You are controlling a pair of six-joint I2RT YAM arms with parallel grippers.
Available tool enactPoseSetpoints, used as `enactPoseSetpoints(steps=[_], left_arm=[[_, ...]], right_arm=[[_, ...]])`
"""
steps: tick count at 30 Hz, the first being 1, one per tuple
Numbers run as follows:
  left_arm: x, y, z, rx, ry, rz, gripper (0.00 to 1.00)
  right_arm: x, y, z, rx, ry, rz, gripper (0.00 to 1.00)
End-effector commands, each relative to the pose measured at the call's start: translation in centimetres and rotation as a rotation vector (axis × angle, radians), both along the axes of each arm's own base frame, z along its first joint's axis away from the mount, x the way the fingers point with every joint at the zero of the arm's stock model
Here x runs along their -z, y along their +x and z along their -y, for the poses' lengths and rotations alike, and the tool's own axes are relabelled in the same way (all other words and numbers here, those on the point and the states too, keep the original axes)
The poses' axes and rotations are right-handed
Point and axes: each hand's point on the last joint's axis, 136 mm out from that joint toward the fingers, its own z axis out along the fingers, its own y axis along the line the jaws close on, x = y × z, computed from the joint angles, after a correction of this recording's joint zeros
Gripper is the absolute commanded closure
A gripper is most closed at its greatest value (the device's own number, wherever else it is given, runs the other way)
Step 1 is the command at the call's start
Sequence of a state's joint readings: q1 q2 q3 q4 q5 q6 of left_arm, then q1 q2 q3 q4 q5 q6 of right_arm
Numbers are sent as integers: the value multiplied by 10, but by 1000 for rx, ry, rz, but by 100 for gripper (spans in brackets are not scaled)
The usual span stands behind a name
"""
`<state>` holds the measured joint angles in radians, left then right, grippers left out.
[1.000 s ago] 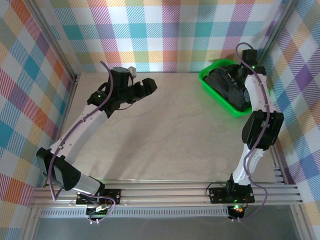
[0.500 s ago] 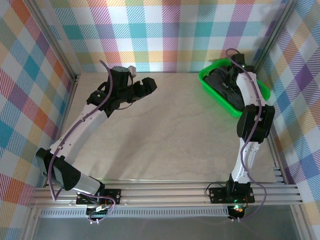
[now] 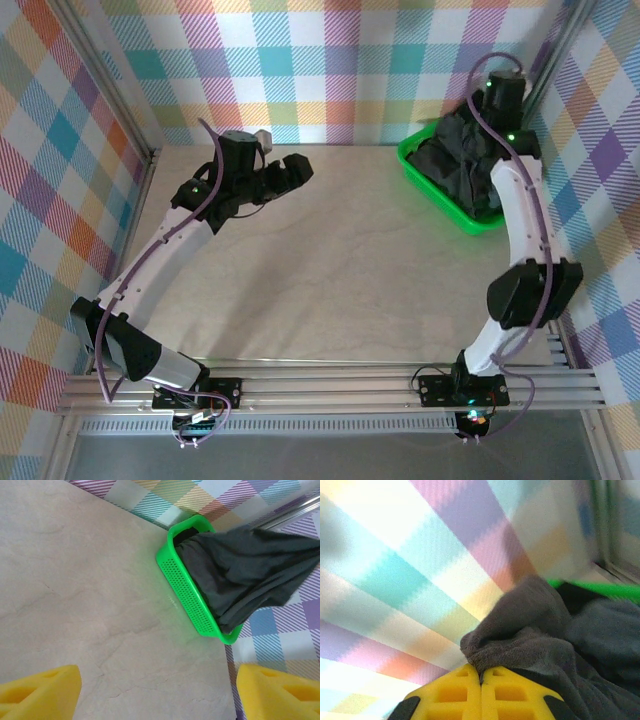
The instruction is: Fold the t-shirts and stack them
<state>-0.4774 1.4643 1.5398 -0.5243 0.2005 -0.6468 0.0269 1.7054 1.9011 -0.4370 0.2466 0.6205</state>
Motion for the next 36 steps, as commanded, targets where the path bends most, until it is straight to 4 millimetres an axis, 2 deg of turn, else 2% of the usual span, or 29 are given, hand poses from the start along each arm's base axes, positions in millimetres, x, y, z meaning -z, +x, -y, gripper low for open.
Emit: enactPoseSetpoints(steps=[1,3,4,5,7,9,11,13,14,15,19,21,22,23,24,25,27,29,30,32,34,36], left_arm=[[-21,-11,-1,14,-5,44,19],[-20,-12,-7,-13,10,42,19],[-19,-13,-11,-31,21,39,19],[-17,-13,-16,-54,36,37,19],[-17,-14,-29,-110,67,44,19],[-22,-17,-50,-198,104,65,19],[-27,-21,-76,-310,148,87,19],[-33,-28,-102,-423,194,111,19],[-37,-32,-118,-490,217,122,19],[-40,-37,-131,-542,239,129,19],[-50,-56,-168,-688,293,156,19],[-54,-64,-178,-719,302,168,19],[-53,-67,-181,-724,305,170,19],[-50,-69,-181,-722,308,163,18],[-46,-71,-181,-716,311,150,18],[-42,-72,-180,-707,311,136,18],[-28,-74,-177,-684,313,87,18],[-12,-75,-169,-644,319,30,18],[0,-76,-164,-613,323,-9,18],[27,-76,-154,-559,336,-109,18],[59,-79,-144,-504,333,-226,21],[97,-84,-130,-454,295,-355,27]], right_arm=[[-122,-16,-24,-111,69,436,100],[-172,-39,-45,-152,36,581,100],[-189,-47,-54,-170,12,628,100],[-213,-61,-74,-213,-31,694,100],[-242,-82,-105,-282,-88,770,100],[-259,-101,-146,-392,-114,823,100],[-263,-116,-193,-511,-131,841,100],[-250,-123,-247,-654,-139,814,100],[-232,-125,-281,-734,-135,769,100],[-218,-124,-300,-771,-119,725,100],[-109,-114,-392,-958,-6,424,100],[-57,-123,-440,-1101,15,307,98],[-29,-127,-458,-1161,14,216,87],[-3,-130,-470,-1205,18,121,70],[19,-130,-476,-1232,25,42,55],[35,-129,-477,-1234,20,-18,47],[53,-128,-470,-1227,-2,-82,40],[59,-123,-454,-1189,-21,-90,40],[63,-118,-439,-1142,-31,-96,40],[79,-99,-397,-1013,-47,-145,41],[105,-86,-349,-885,-36,-232,42],[135,-77,-290,-750,12,-317,47]])
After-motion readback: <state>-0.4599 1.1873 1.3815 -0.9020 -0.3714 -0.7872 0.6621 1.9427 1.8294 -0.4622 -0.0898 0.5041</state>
